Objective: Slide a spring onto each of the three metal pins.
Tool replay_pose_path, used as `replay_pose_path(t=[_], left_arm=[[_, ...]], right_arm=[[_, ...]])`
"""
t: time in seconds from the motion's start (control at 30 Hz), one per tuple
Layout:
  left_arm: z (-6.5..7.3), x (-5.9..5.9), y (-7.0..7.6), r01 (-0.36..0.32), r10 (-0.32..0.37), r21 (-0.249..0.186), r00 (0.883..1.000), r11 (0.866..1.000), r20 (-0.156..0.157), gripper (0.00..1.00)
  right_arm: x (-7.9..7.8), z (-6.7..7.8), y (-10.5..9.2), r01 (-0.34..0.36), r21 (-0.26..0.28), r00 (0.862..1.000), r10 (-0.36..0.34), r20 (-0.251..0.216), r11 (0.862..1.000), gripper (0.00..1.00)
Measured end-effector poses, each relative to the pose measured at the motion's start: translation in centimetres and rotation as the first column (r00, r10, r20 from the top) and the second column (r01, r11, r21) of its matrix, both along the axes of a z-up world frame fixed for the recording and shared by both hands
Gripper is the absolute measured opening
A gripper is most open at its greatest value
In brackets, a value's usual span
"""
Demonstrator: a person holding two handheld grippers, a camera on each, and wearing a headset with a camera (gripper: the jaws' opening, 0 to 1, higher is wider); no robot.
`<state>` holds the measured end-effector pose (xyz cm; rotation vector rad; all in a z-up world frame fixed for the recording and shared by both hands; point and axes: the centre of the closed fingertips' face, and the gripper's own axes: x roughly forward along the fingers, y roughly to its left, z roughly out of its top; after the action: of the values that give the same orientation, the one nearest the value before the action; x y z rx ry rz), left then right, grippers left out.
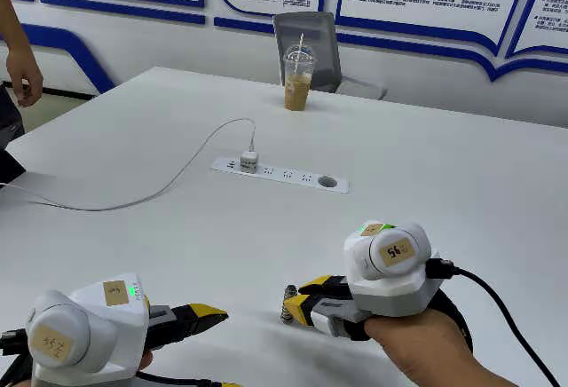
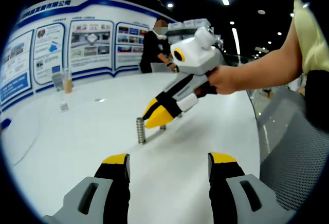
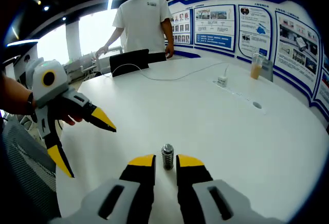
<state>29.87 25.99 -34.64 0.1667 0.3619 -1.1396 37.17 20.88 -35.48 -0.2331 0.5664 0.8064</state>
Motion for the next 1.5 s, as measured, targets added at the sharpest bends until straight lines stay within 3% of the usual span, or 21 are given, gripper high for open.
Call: replay_pose_path(t=[0.9, 1.17, 1.5], left_arm=[[0.7, -0.1, -0.2, 0.003, -0.003, -0.001, 1.0, 1.0, 0.02, 0.64], [0.9, -0.1, -0.3, 0.005, -0.005, -0.002, 1.0, 1.0, 0.025, 0.64], [1.1, -0.1, -0.7, 0.012, -0.012, -0.001, 1.0, 1.0, 0.027, 0.65]], right_arm=[[-5.7, 1.0, -2.9, -0.027, -0.006, 0.999, 0.027, 0.031, 1.0, 0.23], [-7.3, 0.6, -5.2, -0.007, -0.021, 1.0, 0.008, 0.022, 1.0, 0.24], [-8.3, 0.8, -8.5, 0.036, -0.035, 0.999, -0.035, 0.029, 0.999, 0.26]])
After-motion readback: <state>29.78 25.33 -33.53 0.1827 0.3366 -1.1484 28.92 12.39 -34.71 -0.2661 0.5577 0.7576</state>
